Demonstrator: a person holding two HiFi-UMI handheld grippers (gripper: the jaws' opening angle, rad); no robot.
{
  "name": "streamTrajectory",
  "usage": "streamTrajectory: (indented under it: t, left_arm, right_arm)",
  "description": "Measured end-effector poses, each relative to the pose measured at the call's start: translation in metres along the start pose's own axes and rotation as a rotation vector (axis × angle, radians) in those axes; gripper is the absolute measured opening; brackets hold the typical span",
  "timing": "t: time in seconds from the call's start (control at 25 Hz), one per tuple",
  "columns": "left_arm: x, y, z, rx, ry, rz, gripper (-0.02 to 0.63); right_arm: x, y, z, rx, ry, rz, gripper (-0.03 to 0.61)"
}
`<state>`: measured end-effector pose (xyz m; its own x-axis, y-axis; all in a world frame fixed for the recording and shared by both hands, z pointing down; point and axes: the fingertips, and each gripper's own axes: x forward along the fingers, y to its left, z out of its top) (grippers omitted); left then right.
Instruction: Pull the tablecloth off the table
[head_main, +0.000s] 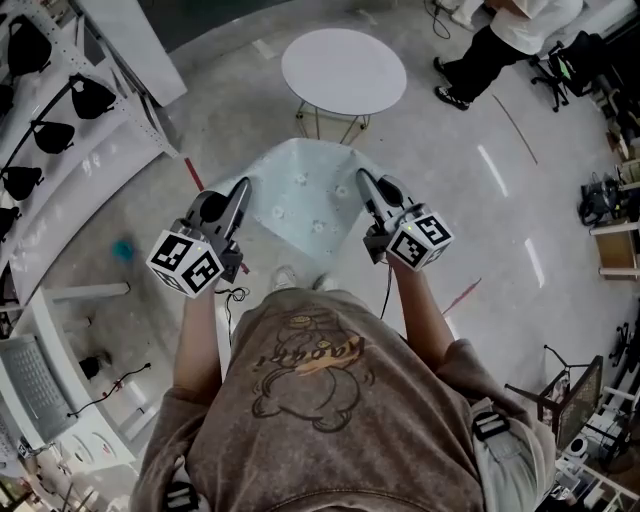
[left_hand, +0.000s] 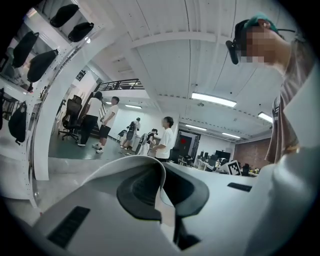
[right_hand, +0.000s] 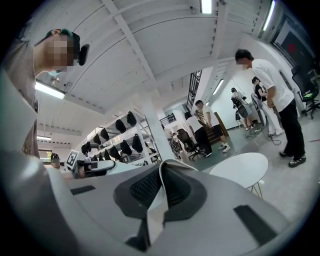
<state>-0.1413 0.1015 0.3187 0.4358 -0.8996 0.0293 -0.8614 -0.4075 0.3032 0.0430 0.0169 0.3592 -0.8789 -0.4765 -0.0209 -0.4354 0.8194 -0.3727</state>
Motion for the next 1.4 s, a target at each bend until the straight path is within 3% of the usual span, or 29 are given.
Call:
streamTrajectory:
  t: [0.4, 0.88, 1.4]
  left_arm:
    - [0.021, -0.004, -0.035, -0.058, 0.086, -0.058, 0.02]
    - [0.058, -0.018, -0.074, -0.046, 0.182, -0.153, 0.02]
    - [0.082, -0.004, -0.093, -0.021, 0.222, -0.127, 0.02]
  right_arm:
    - [-0.02, -0.008, -0.004, -0.093, 0.059, -0.135, 0.011]
    - [-0.074, -0.021, -0.024, -0.06, 0.042, -0.354, 0.011]
    - [-0.064, -0.04, -0.038, -0.045, 0.03, -0.441, 0.011]
